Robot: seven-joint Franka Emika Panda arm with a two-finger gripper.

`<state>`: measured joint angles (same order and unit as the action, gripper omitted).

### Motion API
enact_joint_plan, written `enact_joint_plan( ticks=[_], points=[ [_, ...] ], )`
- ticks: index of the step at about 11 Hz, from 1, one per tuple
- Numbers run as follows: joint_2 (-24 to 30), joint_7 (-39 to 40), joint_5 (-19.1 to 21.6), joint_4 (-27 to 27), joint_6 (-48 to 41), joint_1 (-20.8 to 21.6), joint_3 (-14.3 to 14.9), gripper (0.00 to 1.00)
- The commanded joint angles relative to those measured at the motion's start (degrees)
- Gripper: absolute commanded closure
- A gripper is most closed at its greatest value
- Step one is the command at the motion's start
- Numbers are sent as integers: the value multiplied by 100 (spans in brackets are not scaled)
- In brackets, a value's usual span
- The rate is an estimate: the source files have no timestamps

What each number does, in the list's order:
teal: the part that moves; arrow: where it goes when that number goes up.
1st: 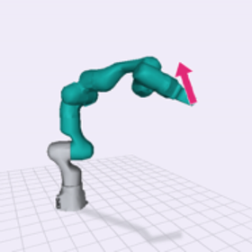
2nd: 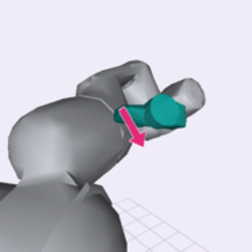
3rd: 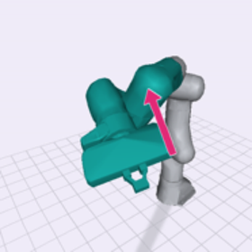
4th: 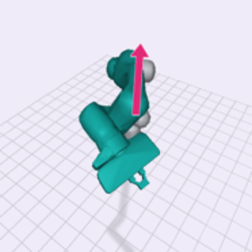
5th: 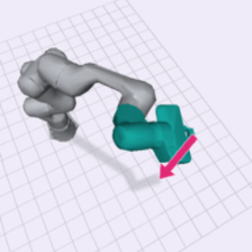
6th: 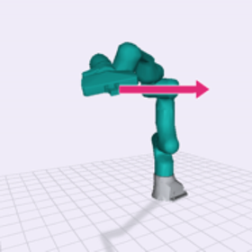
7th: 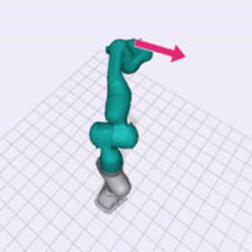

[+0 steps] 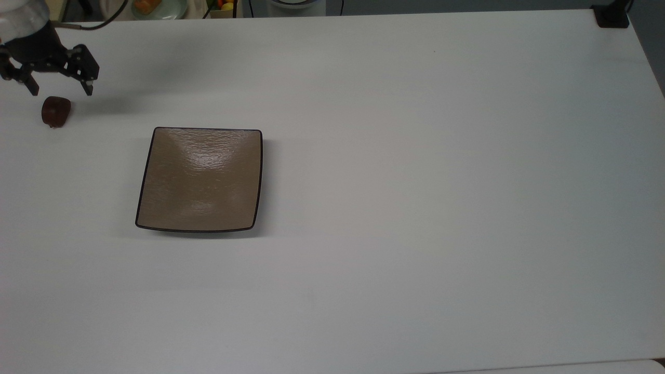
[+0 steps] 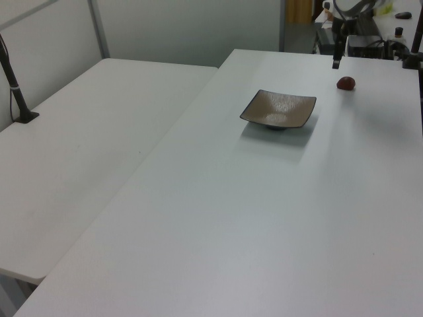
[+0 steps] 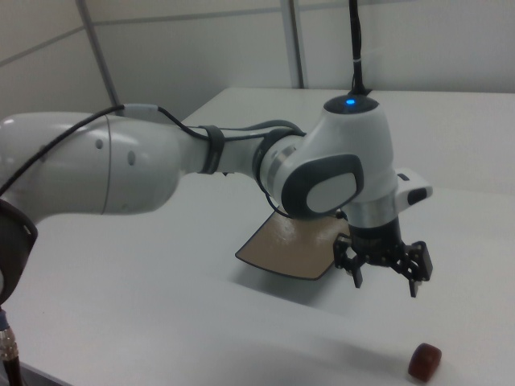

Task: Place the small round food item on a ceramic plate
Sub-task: 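Move the open gripper over the small dark-red food item, then lower the gripper and close it around the dark-red item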

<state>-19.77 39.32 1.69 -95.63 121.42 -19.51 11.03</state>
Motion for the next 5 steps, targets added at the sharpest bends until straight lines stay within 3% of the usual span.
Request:
enact_joint_plan(
  ticks=[1, 5],
  points=[
    [-403, 111, -107, -34, 582, -184, 13, 0],
    [-685, 103, -493, -43, 698, -334, 13, 0]
  ],
)
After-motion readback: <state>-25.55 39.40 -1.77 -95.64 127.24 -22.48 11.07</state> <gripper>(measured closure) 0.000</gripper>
